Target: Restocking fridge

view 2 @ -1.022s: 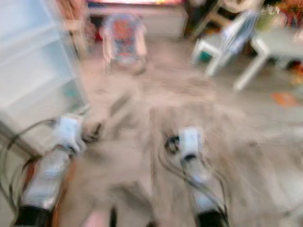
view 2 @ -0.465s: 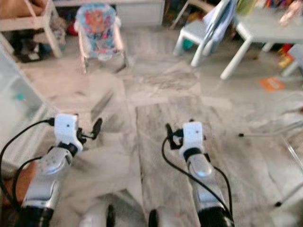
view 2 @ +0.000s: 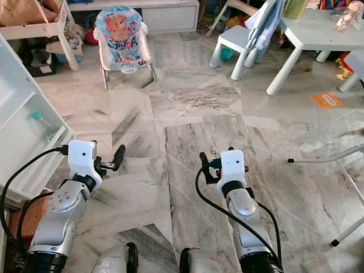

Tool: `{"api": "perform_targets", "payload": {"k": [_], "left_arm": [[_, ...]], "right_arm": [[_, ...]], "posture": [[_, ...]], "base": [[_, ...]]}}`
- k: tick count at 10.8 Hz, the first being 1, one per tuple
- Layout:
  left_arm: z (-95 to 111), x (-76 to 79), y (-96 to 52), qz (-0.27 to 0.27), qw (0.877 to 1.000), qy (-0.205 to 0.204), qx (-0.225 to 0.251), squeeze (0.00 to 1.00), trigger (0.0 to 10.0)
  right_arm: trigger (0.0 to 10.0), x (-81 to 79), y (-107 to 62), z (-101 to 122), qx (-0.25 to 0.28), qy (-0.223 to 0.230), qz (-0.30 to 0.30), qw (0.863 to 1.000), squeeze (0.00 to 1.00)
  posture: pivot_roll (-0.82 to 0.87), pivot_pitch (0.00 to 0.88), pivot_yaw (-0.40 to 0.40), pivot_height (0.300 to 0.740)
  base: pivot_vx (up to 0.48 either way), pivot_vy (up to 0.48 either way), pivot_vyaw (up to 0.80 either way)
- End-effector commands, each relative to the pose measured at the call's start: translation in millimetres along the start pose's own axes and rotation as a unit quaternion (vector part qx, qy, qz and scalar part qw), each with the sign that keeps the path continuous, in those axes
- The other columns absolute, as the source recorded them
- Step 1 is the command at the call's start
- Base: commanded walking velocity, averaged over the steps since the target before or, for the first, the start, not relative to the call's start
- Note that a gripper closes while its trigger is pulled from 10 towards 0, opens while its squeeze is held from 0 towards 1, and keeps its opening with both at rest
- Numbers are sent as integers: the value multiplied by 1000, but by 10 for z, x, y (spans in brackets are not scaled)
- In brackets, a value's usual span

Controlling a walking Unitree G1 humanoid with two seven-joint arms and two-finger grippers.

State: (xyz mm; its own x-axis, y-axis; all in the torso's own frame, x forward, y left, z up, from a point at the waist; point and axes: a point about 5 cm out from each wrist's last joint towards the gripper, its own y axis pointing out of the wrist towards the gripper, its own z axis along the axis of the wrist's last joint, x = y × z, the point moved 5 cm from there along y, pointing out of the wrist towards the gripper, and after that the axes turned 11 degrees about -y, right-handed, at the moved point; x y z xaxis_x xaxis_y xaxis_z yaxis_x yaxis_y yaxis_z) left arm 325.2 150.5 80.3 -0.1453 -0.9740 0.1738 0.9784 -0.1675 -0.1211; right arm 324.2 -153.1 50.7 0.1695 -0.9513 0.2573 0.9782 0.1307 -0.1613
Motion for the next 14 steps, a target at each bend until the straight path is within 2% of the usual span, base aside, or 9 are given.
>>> {"api": "perform_targets", "payload": {"k": [1,5,7,8,9,12,14], "left_arm": [[-1,3,-19,3,1000,3,-1,0,10000],[-40,-125,-156,37,999,9,-3,0,10000],[-74,-104,-179,34,999,10,-7,0,10000],[-155,-112,-200,33,999,10,-16,0,10000],[-151,-105,-214,33,999,12,-9,0,10000],[4,-92,-122,21,999,28,17,0,10000],[41,-39,-58,6,1000,16,24,0,10000]], "right_arm": [[10000,14,7,14,0,-7,3,1000,0],[10000,-65,26,-18,-4,-5,14,1000,0],[10000,-57,57,-68,-16,7,11,1000,0],[10000,-110,78,-39,-4,8,14,1000,0],[10000,-176,120,-5,3,6,11,1000,0],[10000,-204,131,123,28,-25,26,999,0],[10000,-200,123,141,37,-8,8,999,0]], "posture": [[57,147,-54,740],[117,118,-63,740],[139,110,-75,740],[144,87,-62,740],[142,78,-60,740],[112,96,-84,740],[100,92,-67,740]], "base": [[0,0,0],[0,0,0],[0,0,-691],[0,0,-800],[0,0,-800],[0,0,-800],[135,0,-800]]}}
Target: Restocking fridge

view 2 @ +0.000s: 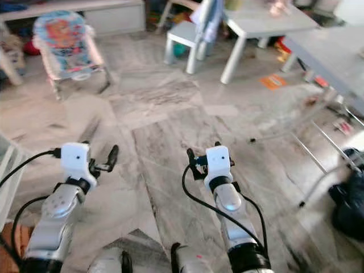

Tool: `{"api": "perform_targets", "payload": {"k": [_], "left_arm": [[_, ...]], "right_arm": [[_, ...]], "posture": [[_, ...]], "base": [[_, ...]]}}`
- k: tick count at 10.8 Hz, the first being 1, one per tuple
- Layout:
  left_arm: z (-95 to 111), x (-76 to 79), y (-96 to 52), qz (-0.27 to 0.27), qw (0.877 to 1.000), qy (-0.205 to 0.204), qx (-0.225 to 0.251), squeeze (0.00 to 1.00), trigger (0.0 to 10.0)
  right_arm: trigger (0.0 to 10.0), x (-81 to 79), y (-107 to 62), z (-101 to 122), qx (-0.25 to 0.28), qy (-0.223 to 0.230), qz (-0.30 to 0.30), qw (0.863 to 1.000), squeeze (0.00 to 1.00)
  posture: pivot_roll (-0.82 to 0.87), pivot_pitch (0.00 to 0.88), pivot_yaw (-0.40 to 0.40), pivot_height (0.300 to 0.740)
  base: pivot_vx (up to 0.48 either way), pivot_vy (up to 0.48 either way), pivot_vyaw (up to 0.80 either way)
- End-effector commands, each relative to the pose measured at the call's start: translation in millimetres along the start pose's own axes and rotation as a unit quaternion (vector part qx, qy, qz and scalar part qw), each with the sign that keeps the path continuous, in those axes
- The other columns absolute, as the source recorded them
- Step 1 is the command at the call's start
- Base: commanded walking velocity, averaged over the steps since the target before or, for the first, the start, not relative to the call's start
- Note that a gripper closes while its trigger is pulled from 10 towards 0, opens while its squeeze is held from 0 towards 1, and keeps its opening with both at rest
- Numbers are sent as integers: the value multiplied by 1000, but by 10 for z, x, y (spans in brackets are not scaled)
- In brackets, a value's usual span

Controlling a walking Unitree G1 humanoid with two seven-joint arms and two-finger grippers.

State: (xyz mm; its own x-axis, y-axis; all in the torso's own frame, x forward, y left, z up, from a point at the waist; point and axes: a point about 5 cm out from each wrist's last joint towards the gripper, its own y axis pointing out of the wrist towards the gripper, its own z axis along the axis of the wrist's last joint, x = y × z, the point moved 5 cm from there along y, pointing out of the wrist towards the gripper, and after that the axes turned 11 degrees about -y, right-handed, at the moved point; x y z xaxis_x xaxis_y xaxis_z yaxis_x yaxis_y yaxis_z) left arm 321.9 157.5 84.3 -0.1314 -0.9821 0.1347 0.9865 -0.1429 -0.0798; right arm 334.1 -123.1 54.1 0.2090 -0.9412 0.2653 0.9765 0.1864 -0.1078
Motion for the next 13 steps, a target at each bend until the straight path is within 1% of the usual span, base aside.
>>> {"api": "perform_targets", "payload": {"k": [1,2,3,4,6,7,8,10,11,12,13], "left_arm": [[40,64,34,-14,1000,-1,9,0,10000],[123,146,117,-35,999,15,26,0,10000],[170,111,155,-25,999,4,35,0,10000],[195,87,151,-20,999,-2,40,0,10000],[174,132,108,-28,999,-5,36,0,10000],[159,146,106,-29,999,-7,36,0,10000],[197,160,127,-28,999,-12,43,0,10000],[305,216,163,-36,998,-15,58,0,10000],[360,214,177,-37,997,-18,65,0,10000],[374,224,181,-38,997,-19,66,0,10000],[402,250,207,-38,997,-25,69,0,10000]], "right_arm": [[10000,68,-19,40,11,0,-15,1000,0],[10000,75,3,29,10,7,-20,1000,0],[10000,88,28,78,18,9,-23,1000,0],[10000,151,38,171,35,13,-32,999,0],[10000,240,37,231,43,18,-49,998,0],[10000,273,31,266,49,16,-55,997,0],[10000,302,8,304,56,16,-60,996,0],[10000,313,-45,344,63,14,-61,996,0],[10000,282,-83,343,62,7,-55,997,0],[10000,274,-98,332,61,7,-55,997,0],[10000,301,-96,342,60,7,-60,996,0]], "posture": [[99,84,-74,740],[106,72,-85,740],[109,64,-86,740],[111,68,-85,740],[98,77,-75,740],[91,80,-73,740],[82,78,-72,740],[72,83,-80,740],[67,84,-75,740],[67,85,-74,740],[63,83,-72,740]], "base": [[274,0,-800],[322,0,-800],[349,0,-800],[349,0,-800],[351,0,-800],[360,0,-800],[356,0,-800],[356,0,-800],[356,0,-800],[368,0,-800],[368,0,-800]]}}
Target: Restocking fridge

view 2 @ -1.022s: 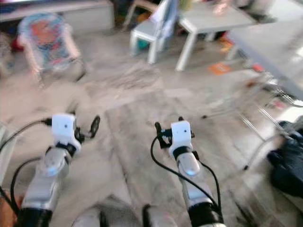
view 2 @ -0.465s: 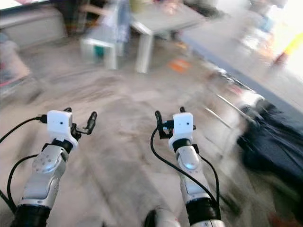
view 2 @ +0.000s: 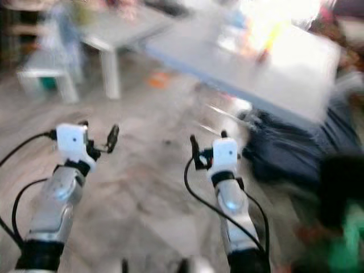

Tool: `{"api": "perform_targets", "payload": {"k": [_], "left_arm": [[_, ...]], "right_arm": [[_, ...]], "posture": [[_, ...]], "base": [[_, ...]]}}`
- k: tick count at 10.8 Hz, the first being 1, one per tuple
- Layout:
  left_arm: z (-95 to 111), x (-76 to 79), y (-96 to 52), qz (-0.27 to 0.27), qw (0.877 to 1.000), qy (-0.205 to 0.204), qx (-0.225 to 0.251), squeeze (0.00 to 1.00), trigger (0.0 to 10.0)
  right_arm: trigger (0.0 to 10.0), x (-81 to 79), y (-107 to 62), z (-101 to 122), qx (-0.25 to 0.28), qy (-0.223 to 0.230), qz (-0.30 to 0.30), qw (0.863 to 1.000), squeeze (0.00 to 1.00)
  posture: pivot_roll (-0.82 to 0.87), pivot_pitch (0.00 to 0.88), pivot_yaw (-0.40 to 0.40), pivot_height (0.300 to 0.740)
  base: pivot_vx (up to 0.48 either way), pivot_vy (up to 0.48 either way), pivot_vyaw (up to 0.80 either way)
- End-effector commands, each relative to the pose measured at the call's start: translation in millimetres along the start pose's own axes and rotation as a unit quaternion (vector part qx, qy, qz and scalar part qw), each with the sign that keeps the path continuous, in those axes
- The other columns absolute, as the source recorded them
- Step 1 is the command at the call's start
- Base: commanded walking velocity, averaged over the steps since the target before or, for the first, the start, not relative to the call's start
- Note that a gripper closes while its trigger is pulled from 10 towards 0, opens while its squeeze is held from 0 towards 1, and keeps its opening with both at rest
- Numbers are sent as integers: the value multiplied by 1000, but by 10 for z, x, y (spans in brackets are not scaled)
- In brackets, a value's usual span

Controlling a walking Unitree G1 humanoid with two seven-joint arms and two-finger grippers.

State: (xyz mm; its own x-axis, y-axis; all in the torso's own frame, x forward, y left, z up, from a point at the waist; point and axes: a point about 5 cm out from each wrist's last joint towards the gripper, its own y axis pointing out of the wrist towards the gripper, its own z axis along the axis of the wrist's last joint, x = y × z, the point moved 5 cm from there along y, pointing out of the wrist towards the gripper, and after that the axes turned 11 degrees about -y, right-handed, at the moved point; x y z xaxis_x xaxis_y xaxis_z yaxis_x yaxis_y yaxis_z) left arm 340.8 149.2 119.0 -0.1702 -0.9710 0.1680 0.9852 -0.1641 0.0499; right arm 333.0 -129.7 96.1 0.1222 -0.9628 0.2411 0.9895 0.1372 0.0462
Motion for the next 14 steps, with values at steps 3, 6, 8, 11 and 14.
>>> {"api": "perform_targets", "payload": {"k": [3,6,8,11,14], "left_arm": [[89,188,97,-19,1000,-15,13,0,10000],[59,-38,-1,29,999,23,6,0,10000],[8,-124,-72,50,998,28,4,0,10000],[120,-140,-17,82,995,43,36,0,10000],[92,-22,39,49,998,32,31,0,10000]], "right_arm": [[10000,173,9,46,3,-17,-17,1000,0],[10000,261,-36,158,18,-41,-15,999,0],[10000,230,-113,171,23,-42,-6,999,0],[10000,215,-121,246,35,-66,0,997,0],[10000,214,-113,193,23,-56,1,998,0]], "posture": [[60,78,-74,740],[81,106,-71,740],[70,110,-74,740],[53,98,-69,740],[50,82,-67,740]], "base": [[375,0,-731],[449,0,0],[467,0,0],[461,0,248],[461,0,246]]}}
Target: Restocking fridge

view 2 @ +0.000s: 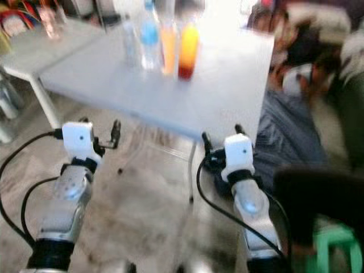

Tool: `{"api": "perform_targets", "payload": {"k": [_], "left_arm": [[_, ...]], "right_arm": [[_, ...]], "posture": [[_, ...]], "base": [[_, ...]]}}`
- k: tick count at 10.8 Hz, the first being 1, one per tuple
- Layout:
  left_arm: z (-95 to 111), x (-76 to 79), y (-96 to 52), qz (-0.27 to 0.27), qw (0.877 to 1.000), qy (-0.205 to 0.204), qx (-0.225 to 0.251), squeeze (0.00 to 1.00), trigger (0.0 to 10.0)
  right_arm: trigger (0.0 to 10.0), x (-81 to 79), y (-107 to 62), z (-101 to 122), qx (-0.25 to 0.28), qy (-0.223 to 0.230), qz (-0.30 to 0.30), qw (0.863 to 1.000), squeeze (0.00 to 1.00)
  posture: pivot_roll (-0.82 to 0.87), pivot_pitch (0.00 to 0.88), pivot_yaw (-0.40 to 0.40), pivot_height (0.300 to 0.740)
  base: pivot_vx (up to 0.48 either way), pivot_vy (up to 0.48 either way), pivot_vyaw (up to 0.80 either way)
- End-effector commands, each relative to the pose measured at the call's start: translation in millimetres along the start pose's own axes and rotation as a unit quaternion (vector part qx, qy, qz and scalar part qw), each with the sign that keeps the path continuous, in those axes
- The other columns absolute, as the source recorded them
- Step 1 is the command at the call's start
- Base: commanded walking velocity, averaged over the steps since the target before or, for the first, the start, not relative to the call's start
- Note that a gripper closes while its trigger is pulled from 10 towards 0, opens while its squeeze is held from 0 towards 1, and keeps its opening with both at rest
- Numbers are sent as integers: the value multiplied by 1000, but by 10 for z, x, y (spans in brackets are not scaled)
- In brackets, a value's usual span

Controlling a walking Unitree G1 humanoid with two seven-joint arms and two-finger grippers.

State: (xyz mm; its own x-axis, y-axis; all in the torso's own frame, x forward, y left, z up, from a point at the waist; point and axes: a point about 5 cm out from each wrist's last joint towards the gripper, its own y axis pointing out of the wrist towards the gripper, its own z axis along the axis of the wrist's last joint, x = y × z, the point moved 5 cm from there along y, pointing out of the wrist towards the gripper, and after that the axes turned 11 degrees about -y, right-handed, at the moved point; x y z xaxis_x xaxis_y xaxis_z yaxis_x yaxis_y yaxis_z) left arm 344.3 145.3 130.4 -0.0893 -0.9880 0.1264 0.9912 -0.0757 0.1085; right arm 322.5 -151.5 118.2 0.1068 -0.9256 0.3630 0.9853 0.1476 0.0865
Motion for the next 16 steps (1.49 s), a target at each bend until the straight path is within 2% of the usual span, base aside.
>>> {"api": "perform_targets", "payload": {"k": [1,4,8,11,12,14,15,16], "left_arm": [[-32,-41,-12,3,1000,4,-6,0,10000],[0,-24,-15,0,1000,-10,2,0,10000],[64,-18,39,-2,1000,-10,12,0,10000],[64,59,44,-16,1000,-6,11,0,10000],[54,69,42,-17,1000,-9,10,0,10000],[34,78,33,-19,1000,-11,7,0,10000],[33,79,33,-22,1000,-12,6,0,10000],[26,82,29,-24,1000,-14,5,0,10000]], "right_arm": [[10000,-33,5,-2,-2,13,-1,1000,0],[10000,-31,25,10,2,7,9,1000,0],[10000,-68,11,58,13,6,18,1000,0],[10000,-183,31,52,8,10,44,999,0],[10000,-309,25,50,5,15,75,997,0],[10000,-401,2,55,2,44,93,995,0],[10000,-387,3,97,13,43,89,995,0],[10000,-288,25,71,7,42,60,997,0]], "posture": [[53,81,-67,740],[49,85,-70,740],[39,89,-67,740],[37,92,-68,740],[37,91,-73,740],[37,92,-73,740],[36,90,-72,740],[35,89,-73,740]], "base": [[461,0,0],[461,0,0],[455,0,719],[325,0,138],[281,0,0],[287,0,0],[304,0,0],[334,0,-800]]}}
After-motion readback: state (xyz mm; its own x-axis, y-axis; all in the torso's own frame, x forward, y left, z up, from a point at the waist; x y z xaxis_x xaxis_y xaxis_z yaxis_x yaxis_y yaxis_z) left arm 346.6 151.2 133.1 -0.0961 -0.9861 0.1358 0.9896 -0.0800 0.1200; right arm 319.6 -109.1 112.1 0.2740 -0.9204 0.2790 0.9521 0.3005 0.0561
